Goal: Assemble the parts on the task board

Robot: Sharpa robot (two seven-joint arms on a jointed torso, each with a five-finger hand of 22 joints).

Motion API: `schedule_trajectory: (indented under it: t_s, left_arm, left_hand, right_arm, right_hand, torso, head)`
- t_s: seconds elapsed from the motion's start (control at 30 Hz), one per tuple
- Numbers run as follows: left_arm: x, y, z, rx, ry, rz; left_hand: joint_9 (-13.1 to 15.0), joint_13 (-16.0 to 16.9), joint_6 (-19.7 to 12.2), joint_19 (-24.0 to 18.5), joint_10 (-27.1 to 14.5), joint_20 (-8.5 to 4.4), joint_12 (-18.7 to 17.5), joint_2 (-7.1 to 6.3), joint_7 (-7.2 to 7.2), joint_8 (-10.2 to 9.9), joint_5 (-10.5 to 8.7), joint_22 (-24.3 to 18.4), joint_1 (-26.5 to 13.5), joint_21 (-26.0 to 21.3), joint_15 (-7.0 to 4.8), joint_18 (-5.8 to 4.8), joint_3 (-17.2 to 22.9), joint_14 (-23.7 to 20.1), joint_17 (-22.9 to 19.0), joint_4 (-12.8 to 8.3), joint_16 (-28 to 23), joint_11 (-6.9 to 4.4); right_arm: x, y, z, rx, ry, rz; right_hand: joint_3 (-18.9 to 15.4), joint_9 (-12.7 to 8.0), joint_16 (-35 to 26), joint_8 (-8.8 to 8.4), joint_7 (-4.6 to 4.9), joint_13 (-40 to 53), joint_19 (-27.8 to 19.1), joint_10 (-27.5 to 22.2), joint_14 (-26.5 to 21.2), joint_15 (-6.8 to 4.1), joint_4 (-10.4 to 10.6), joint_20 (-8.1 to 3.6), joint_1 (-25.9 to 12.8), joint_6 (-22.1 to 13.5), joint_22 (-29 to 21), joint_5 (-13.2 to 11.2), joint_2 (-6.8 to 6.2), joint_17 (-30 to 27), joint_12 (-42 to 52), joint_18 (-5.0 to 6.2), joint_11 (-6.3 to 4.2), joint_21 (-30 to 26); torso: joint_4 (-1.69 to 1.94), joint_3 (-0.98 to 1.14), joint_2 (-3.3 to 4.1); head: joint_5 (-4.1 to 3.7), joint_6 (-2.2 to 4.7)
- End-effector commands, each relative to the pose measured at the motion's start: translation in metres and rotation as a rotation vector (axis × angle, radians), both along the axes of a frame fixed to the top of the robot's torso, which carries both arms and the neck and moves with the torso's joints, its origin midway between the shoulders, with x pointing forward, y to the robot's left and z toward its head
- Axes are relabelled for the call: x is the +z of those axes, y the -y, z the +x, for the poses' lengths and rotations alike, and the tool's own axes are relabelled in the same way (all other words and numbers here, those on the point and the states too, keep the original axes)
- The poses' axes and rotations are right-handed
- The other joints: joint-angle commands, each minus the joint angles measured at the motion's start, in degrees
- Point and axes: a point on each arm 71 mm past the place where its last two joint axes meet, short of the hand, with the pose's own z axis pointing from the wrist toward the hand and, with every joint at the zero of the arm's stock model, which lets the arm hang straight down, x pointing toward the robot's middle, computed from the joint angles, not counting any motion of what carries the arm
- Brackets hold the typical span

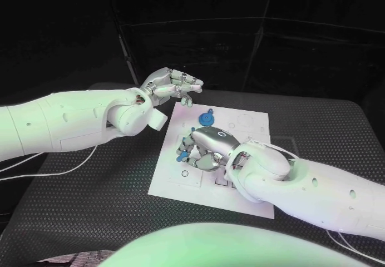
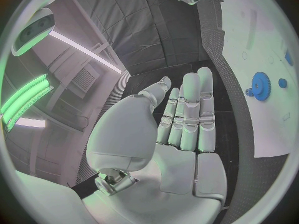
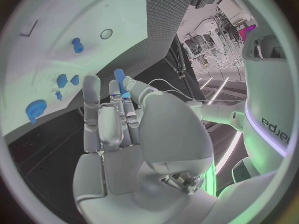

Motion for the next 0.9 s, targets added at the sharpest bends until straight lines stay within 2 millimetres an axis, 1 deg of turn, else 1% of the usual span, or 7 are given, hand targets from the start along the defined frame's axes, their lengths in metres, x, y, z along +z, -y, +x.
schedule_trajectory:
  t_s: [0.03, 0.13, 0.37, 0.7, 0.9]
  left_arm:
    - [0.002, 0.002, 0.0, -0.008, 0.004, -0.011]
    - [0.002, 0.002, 0.0, -0.008, 0.004, -0.01]
    - [0.002, 0.002, 0.001, -0.008, 0.003, -0.01]
    - [0.001, 0.003, 0.001, -0.009, 0.002, -0.009]
    - [0.001, 0.003, 0.001, -0.008, 0.001, -0.008]
  left_hand:
    - [-0.1, 0.0, 0.0, -0.2, -0.4, 0.29, 0.2, 0.17, 0.18, -0.4, -0.03, -0.1, -0.2, -0.3, -0.12, 0.35, -0.4, -0.5, -0.1, 0.0, -0.3, -0.06]
    - [-0.1, 0.0, 0.0, -0.2, -0.4, 0.29, 0.2, 0.17, 0.18, -0.4, -0.03, -0.1, -0.2, -0.3, -0.12, 0.35, -0.4, -0.5, -0.1, 0.0, -0.3, -0.06]
    - [-0.1, 0.0, 0.0, -0.2, -0.4, 0.29, 0.2, 0.17, 0.18, -0.4, -0.03, -0.1, -0.2, -0.3, -0.12, 0.35, -0.4, -0.5, -0.1, 0.0, -0.3, -0.06]
    - [-0.1, 0.0, -0.1, -0.2, -0.5, 0.3, 0.2, 0.1, 0.24, -0.4, -0.03, -0.2, -0.1, -0.4, -0.11, 0.35, -0.6, -0.5, -0.1, -0.1, -0.3, -0.03]
    - [-0.1, 0.0, -0.2, -0.2, -0.6, 0.31, 0.2, 0.06, 0.34, -0.4, -0.04, -0.3, -0.1, -0.5, -0.08, 0.35, -0.7, -0.5, -0.1, 0.0, -0.3, 0.03]
  right_arm:
    - [-0.008, -0.005, -0.002, 0.055, -0.011, -0.07]
    - [-0.014, -0.007, -0.002, 0.064, -0.023, -0.097]
    - [-0.02, -0.008, -0.002, 0.062, -0.004, -0.155]
    - [-0.024, -0.009, -0.002, 0.064, 0.004, -0.202]
    - [-0.026, -0.009, -0.001, 0.059, 0.005, -0.231]
  right_hand:
    - [0.0, 0.6, 0.0, 0.44, 0.0, -0.1, 0.1, -0.3, 1.4, -0.15, -0.3, 0.2, -0.2, 0.2, -0.1, 0.3, -0.25, -0.1, -0.2, -0.46, 0.05, 0.0]
    - [0.0, 0.6, 0.0, 0.43, 0.01, -0.1, 0.1, -0.4, 1.3, -0.14, -0.3, 0.21, -0.2, 0.2, -0.2, 0.3, -0.27, -0.2, -0.3, -0.44, 0.07, -0.1]
    - [-0.1, 0.5, -0.1, 0.4, 0.02, -0.1, 0.0, -0.4, 1.3, -0.11, -0.5, 0.25, -0.1, 0.1, -0.3, 0.3, -0.47, -0.3, -0.3, -0.43, 0.07, -0.1]
    - [-0.1, 0.5, -0.1, 0.45, 0.0, -0.1, 0.0, -0.3, 1.3, -0.1, -0.7, 0.27, 0.0, 0.2, -0.3, 0.4, -0.56, -0.3, -0.3, -0.42, 0.05, -0.1]
    - [-0.1, 0.5, -0.1, 0.45, 0.0, -0.1, 0.0, -0.3, 1.3, -0.1, -0.7, 0.27, 0.0, 0.2, -0.3, 0.4, -0.56, -0.3, -0.3, -0.42, 0.05, -0.1]
  torso:
    - [-0.07, 0.04, -0.06]
    - [-0.06, 0.09, -0.1]
    - [-0.12, 0.07, -0.12]
    - [-0.09, 0.05, -0.04]
    - [-0.08, 0.01, -0.11]
  head:
    - [0.45, -0.01]
    - [0.6, -0.01]
    - [0.9, -0.01]
    - [0.86, -0.01]
    - [0.89, -0.01]
